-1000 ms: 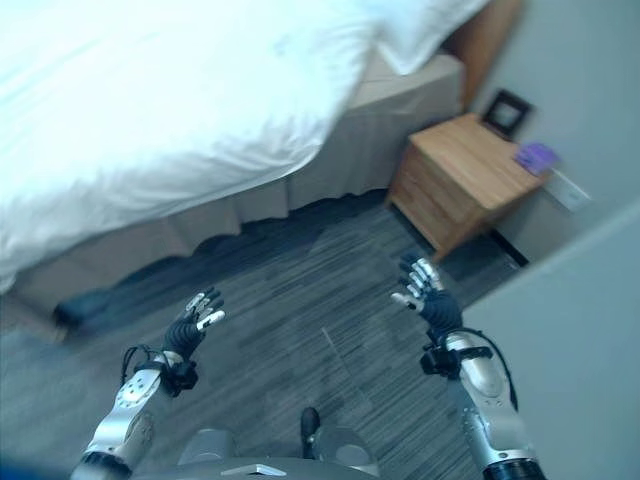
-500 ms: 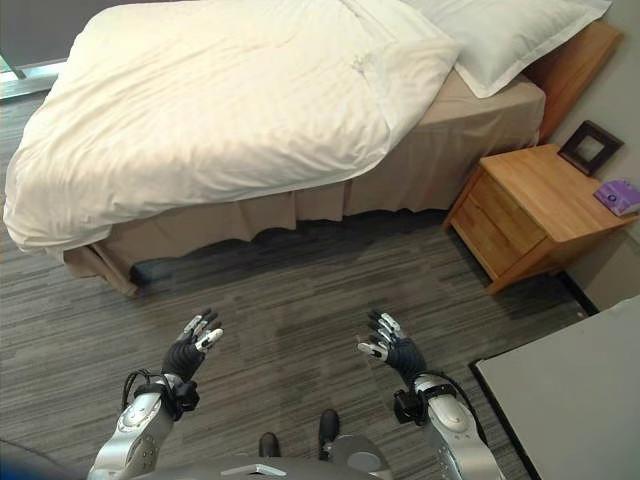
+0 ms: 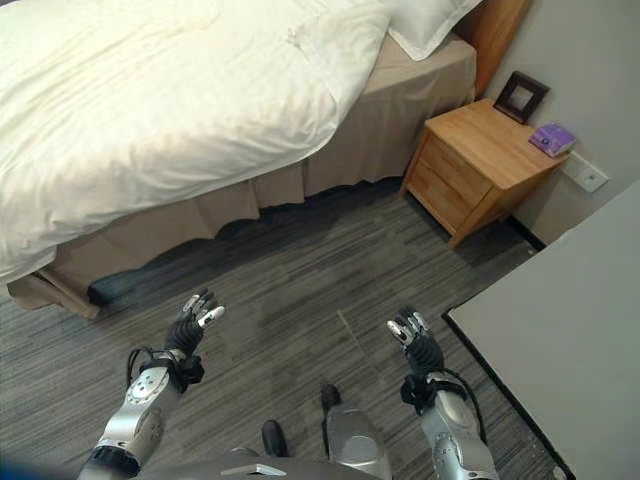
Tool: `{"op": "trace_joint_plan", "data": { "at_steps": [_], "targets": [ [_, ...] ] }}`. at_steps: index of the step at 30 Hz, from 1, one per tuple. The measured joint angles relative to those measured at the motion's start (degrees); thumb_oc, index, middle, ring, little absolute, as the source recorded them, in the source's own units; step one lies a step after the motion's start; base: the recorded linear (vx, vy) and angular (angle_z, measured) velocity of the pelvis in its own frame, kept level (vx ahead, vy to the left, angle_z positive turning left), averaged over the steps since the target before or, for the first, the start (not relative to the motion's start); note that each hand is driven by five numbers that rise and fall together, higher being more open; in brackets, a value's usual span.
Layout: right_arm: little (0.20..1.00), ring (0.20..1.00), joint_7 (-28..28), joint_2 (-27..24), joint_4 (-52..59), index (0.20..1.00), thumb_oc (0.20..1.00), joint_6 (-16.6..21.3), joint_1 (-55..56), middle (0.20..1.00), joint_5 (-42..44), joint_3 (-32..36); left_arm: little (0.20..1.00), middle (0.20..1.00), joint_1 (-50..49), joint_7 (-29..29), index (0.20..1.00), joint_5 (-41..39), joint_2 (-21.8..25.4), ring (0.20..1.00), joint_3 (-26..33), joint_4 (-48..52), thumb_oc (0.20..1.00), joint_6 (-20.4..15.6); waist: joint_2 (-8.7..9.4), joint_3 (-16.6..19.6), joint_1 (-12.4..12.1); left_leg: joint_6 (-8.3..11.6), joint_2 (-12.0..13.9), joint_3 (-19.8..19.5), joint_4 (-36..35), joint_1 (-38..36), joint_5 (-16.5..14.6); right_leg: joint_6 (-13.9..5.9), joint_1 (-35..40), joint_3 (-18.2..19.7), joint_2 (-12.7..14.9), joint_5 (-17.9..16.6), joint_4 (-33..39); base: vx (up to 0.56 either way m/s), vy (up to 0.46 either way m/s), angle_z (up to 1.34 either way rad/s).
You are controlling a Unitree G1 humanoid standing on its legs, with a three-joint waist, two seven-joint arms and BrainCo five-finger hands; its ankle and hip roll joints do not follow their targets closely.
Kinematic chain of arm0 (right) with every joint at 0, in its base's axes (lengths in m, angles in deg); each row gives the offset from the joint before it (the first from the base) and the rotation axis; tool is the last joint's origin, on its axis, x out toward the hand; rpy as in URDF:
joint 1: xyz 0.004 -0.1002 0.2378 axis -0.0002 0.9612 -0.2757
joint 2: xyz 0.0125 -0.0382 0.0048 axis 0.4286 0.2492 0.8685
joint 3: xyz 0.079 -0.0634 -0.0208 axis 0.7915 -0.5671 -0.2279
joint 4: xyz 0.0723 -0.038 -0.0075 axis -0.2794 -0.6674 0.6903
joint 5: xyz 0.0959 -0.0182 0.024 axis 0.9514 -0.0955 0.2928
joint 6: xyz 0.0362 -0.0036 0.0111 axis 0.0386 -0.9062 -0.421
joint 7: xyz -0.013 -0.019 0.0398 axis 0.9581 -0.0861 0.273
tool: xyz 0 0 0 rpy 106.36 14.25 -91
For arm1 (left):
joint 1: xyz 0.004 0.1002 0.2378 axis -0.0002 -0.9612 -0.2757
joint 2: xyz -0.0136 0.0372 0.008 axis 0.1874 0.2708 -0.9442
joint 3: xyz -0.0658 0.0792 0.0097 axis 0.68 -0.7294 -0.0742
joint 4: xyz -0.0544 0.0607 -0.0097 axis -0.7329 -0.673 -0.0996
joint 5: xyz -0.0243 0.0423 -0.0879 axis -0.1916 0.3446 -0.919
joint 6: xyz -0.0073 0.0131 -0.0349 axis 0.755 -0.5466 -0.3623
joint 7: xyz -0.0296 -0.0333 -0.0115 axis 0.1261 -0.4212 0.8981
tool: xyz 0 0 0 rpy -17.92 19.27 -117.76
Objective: Making the bed.
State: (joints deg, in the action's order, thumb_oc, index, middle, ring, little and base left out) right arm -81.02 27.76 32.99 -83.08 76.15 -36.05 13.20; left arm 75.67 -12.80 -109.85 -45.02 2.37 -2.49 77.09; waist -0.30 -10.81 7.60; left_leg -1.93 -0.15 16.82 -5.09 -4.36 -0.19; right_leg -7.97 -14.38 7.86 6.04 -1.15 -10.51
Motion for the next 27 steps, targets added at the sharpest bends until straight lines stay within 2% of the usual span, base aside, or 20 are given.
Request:
{"op": "trace_joint_plan", "data": {
  "at_steps": [4,7,8,9,10,11,12,13,14,16,17,19,20,21,22,23,24,25,26,27],
  "targets": [
    [1.000,1.000,-0.46,0.47,-1.82,1.000,1.000,-0.14,0.06,1.000,-0.28,-0.80,1.000,1.000,1.34,-0.05,1.000,-0.04,0.77,1.000,-0.19,-0.32,1.000,0.00,1.08,-0.22,0.26,3.24,1.54,-1.40,0.18,-1.04,-1.41,-2.10,1.51,-1.34,7.36,-4.70,14.25,0.30,-0.305,0.01],
    [1.000,1.000,-0.86,1.34,-2.20,1.000,1.000,-0.20,3.00,1.000,-0.17,-2.95,1.000,1.000,0.88,-0.47,1.000,-0.13,1.18,1.000,-0.39,-0.18,1.000,-0.37,4.81,1.28,1.27,6.94,5.11,-5.40,0.13,-3.95,-2.10,-2.11,5.44,-2.85,5.35,-6.77,11.54,0.24,-0.351,0.62],
    [1.000,1.000,-1.01,1.19,-4.03,1.000,1.000,-0.21,2.06,1.000,-0.17,-2.98,1.000,1.000,0.82,-0.47,1.000,-0.18,0.38,1.000,-0.40,-1.19,1.000,-0.23,3.91,1.15,1.22,8.02,7.82,-6.36,0.24,-5.21,-2.18,-2.09,5.58,-3.72,3.08,-6.39,9.02,0.23,-0.449,0.47],
    [1.000,1.000,-0.96,1.41,-6.05,1.000,1.000,-0.10,0.67,1.000,0.36,-2.70,1.000,1.000,0.17,-0.88,1.000,-0.78,0.32,1.000,-1.33,-1.62,1.000,-0.16,3.86,1.37,0.00,8.87,11.53,-9.15,7.93,-2.07,-1.59,1.27,5.88,-5.53,-1.23,-3.08,6.48,0.23,-0.515,0.36],
    [1.000,1.000,-1.10,1.50,-7.75,1.000,1.000,-0.13,-0.82,1.000,0.68,-2.58,1.000,1.000,0.36,-1.16,1.000,-0.92,-0.27,1.000,-1.36,-2.26,1.000,-0.17,5.36,1.48,-0.19,9.62,12.55,-13.04,16.63,3.06,-0.88,3.77,5.04,-6.68,-1.95,-1.34,3.77,0.27,-0.700,0.37],
    [1.000,1.000,-1.11,1.58,-7.14,1.000,1.000,-0.25,-0.68,1.000,0.84,-1.35,1.000,1.000,0.93,-1.23,1.000,-1.97,0.06,1.000,-1.39,-2.81,1.000,0.00,6.81,1.60,-0.81,8.43,12.97,-15.84,26.49,8.70,0.83,4.91,4.79,-6.31,-1.95,-0.54,3.01,0.18,-0.532,0.15],
    [1.000,1.000,-0.91,0.80,-6.69,1.000,1.000,0.23,-1.11,1.000,1.48,-1.05,1.000,1.000,0.17,-1.31,1.000,-2.66,-0.37,1.000,-1.47,-2.99,1.000,0.13,6.90,1.57,-2.24,5.69,13.60,-17.76,31.79,11.93,4.93,6.82,5.14,-6.90,-3.62,0.27,2.12,0.10,-0.344,0.07],
    [1.000,1.000,-0.99,-0.68,-4.91,1.000,1.000,1.05,-0.92,1.000,2.19,-1.72,1.000,1.000,-0.51,-1.63,1.000,-2.89,0.03,1.000,-2.32,-2.88,1.000,0.19,8.30,1.71,-3.18,2.45,15.13,-17.76,38.79,16.63,13.28,9.20,5.94,-7.27,-4.58,1.00,2.00,0.13,-0.233,0.00],
    [1.000,1.000,-0.96,-0.53,-4.65,1.000,1.000,1.12,-1.47,1.000,2.22,-2.14,1.000,1.000,-0.58,-1.66,1.000,-2.90,0.29,1.000,-2.51,-2.84,1.000,0.26,9.01,1.36,-3.29,3.20,16.45,-16.82,42.36,18.06,12.32,9.17,6.54,-8.13,-4.98,0.80,2.25,0.42,-0.212,0.00],
    [1.000,1.000,-0.92,-1.05,-3.74,1.000,1.000,0.96,-2.40,1.000,2.29,-1.96,1.000,1.000,-1.09,-1.73,1.000,-2.91,0.31,1.000,-2.31,-1.86,1.000,0.55,9.92,1.03,-2.84,9.41,9.99,-17.85,42.95,17.86,6.03,11.25,10.33,-7.04,-6.60,1.37,4.66,0.44,-0.169,-0.14],
    [1.000,1.000,-0.82,-0.80,-4.27,1.000,1.000,0.63,-1.87,1.000,2.48,-1.04,1.000,1.000,-1.53,-1.72,1.000,-2.91,-0.95,1.000,-1.92,-1.22,1.000,0.49,9.99,1.05,-3.45,8.81,5.99,-12.79,34.05,15.08,1.97,8.06,12.32,-5.92,-6.34,0.65,8.12,0.16,0.009,-0.24],
    [1.000,1.000,-0.97,-1.18,-4.23,1.000,1.000,0.55,-1.23,1.000,2.46,-1.01,1.000,1.000,-1.48,-1.96,1.000,-2.87,-1.40,1.000,-2.54,-0.34,1.000,0.51,7.43,0.75,-3.13,7.06,2.82,-9.37,18.22,11.62,1.25,2.16,12.90,-10.43,-7.07,4.20,6.70,0.20,0.006,-0.25],
    [1.000,1.000,-0.97,-1.20,-4.24,1.000,1.000,0.29,-0.47,1.000,2.43,-1.24,1.000,1.000,-1.54,-2.15,1.000,-2.85,-1.10,1.000,-2.47,0.02,1.000,0.22,7.30,0.81,-3.11,7.16,2.23,-9.42,14.63,10.09,1.36,6.12,13.38,-10.59,-8.45,2.87,6.42,0.16,0.021,-0.17],
    [1.000,1.000,-0.98,-1.21,-4.28,1.000,1.000,0.21,0.17,1.000,2.39,-1.54,1.000,1.000,-1.48,-2.16,1.000,-2.80,-0.84,1.000,-2.56,0.08,1.000,0.25,6.73,1.14,-2.92,6.92,1.79,-9.75,12.03,9.47,1.36,7.39,14.49,-10.69,-9.58,2.74,8.12,0.14,0.037,-0.23],
    [1.000,1.000,-0.99,-1.07,-4.47,1.000,1.000,0.11,0.49,1.000,2.38,-1.85,1.000,1.000,-1.47,-2.21,1.000,-2.78,-0.52,1.000,-2.73,0.24,1.000,0.24,6.69,1.36,-3.08,6.54,0.46,-9.72,9.08,8.77,1.62,6.04,15.28,-10.37,-9.90,3.03,9.53,0.13,0.051,-0.05],
    [1.000,1.000,-1.24,-0.62,-4.78,1.000,1.000,0.02,1.58,1.000,2.26,-1.09,1.000,1.000,-0.33,-2.37,1.000,-2.68,-1.42,1.000,-4.16,0.10,1.000,0.48,3.95,-0.16,-1.67,3.13,-1.08,-9.39,6.27,7.82,2.88,-7.14,13.47,-12.76,-9.48,8.81,2.44,0.09,0.066,-0.08],
    [1.000,1.000,-1.79,-1.81,-4.14,1.000,1.000,-0.07,1.92,1.000,2.06,-1.00,1.000,1.000,-0.71,-2.70,1.000,-2.48,-3.05,1.000,-3.77,0.61,1.000,0.20,0.77,0.24,-1.28,2.58,1.63,-9.49,5.94,7.76,3.91,5.50,10.10,-10.86,-10.65,10.00,-3.65,0.07,0.074,0.01],
    [1.000,1.000,-2.13,-2.88,-3.27,1.000,1.000,-0.30,3.29,1.000,1.98,-1.44,1.000,1.000,-1.43,-2.93,1.000,-2.34,-3.18,1.000,-3.86,2.03,1.000,0.05,1.24,1.87,-0.63,2.45,1.69,-9.01,5.68,7.88,3.97,6.45,9.31,-6.68,-5.89,8.36,-1.36,0.08,0.114,-0.04],
    [1.000,1.000,-1.99,-3.75,-4.33,1.000,1.000,-0.74,3.16,1.000,1.98,-1.79,1.000,1.000,-0.22,-3.33,1.000,-2.25,-3.54,1.000,-5.37,0.68,1.000,0.64,-1.86,2.70,0.66,3.41,3.76,-9.76,2.36,5.12,3.27,6.82,11.58,-7.59,-7.27,7.43,1.46,0.06,0.085,0.02],
    [1.000,1.000,-2.07,-3.98,-3.80,1.000,1.000,-0.41,3.68,1.000,1.96,-1.35,1.000,1.000,0.19,-3.97,1.000,-2.14,-3.63,1.000,-5.74,0.90,1.000,0.57,-2.25,2.81,1.18,2.98,3.93,-9.27,0.96,4.03,3.55,7.34,12.00,-7.49,-8.12,7.31,2.25,0.06,0.099,0.03]
  ]
}}
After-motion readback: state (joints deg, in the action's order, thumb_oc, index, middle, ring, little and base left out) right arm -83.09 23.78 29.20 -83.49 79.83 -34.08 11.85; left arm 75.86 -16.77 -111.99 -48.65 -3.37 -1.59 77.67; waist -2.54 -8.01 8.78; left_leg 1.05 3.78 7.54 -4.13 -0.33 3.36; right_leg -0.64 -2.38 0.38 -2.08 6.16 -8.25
